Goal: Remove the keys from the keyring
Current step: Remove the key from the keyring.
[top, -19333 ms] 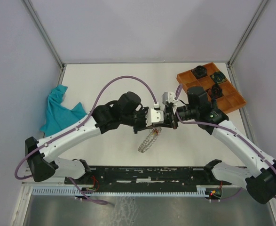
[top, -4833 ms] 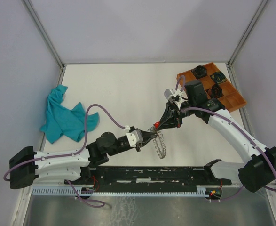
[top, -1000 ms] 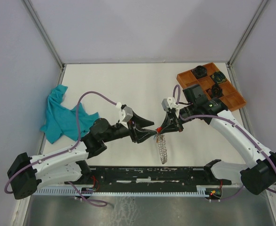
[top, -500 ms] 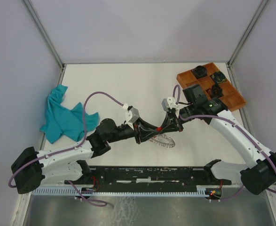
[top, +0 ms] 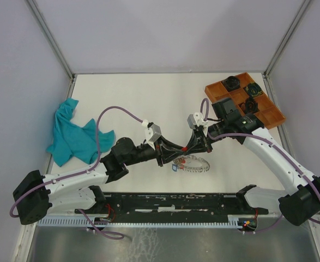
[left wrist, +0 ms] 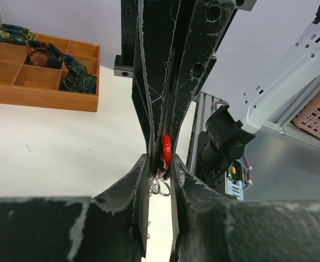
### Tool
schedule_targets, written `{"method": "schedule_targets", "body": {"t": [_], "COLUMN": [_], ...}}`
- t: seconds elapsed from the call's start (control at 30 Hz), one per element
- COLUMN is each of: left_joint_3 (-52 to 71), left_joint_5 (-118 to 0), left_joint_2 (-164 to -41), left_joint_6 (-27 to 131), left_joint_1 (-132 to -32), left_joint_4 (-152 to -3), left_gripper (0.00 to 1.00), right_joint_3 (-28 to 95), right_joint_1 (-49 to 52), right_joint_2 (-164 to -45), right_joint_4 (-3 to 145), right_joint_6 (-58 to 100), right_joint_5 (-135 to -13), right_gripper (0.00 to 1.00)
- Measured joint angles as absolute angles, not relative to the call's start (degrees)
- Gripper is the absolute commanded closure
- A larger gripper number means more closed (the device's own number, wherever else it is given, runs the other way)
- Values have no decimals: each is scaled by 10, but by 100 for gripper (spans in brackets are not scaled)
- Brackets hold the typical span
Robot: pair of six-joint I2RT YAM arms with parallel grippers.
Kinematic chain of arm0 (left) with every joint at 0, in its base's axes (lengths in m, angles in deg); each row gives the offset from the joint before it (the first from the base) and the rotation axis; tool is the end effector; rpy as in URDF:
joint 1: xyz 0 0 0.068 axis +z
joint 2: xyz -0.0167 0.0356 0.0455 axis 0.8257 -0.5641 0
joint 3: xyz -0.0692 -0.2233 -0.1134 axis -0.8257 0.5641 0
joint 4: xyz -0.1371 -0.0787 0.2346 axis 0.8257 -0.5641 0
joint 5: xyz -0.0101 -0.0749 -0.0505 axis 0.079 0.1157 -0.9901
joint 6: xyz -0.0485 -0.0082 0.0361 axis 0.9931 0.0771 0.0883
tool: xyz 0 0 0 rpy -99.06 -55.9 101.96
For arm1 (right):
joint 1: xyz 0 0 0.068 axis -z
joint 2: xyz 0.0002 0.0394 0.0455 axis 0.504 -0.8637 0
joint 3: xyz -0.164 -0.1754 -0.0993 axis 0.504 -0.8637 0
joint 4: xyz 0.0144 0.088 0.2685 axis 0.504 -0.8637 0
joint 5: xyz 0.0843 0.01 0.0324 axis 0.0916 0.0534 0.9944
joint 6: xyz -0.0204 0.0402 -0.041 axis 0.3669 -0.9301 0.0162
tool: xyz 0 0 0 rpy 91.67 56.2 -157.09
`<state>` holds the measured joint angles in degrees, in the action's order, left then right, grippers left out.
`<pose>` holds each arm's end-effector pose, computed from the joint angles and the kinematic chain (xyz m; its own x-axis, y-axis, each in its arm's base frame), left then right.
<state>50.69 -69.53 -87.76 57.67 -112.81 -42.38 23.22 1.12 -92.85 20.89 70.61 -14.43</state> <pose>0.1376 -0.2400 0.2659 -0.2282 -0.1760 -0.9576 0.9430 0.2048 -0.2623 0.2038 0.1616 0.3133 -0.0786 -0.3507 -0.9332 -0.9653 -0.2072 0.1592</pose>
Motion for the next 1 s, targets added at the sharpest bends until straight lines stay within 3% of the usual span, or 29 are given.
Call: {"method": "schedule_targets", "body": {"t": [1.0], "left_joint_3": [505], "left_joint_5": [-680], "left_joint_2": [-859], "left_joint_6": [581], "left_joint_1": [-1128], "left_joint_4": [-433], "left_gripper": [70], "right_joint_3": [232], "right_joint_1": [10], "right_joint_2": [-928], "right_joint_4": [216], "right_joint_6": [705], "right_joint_5": [-144], "right_gripper": [99]}}
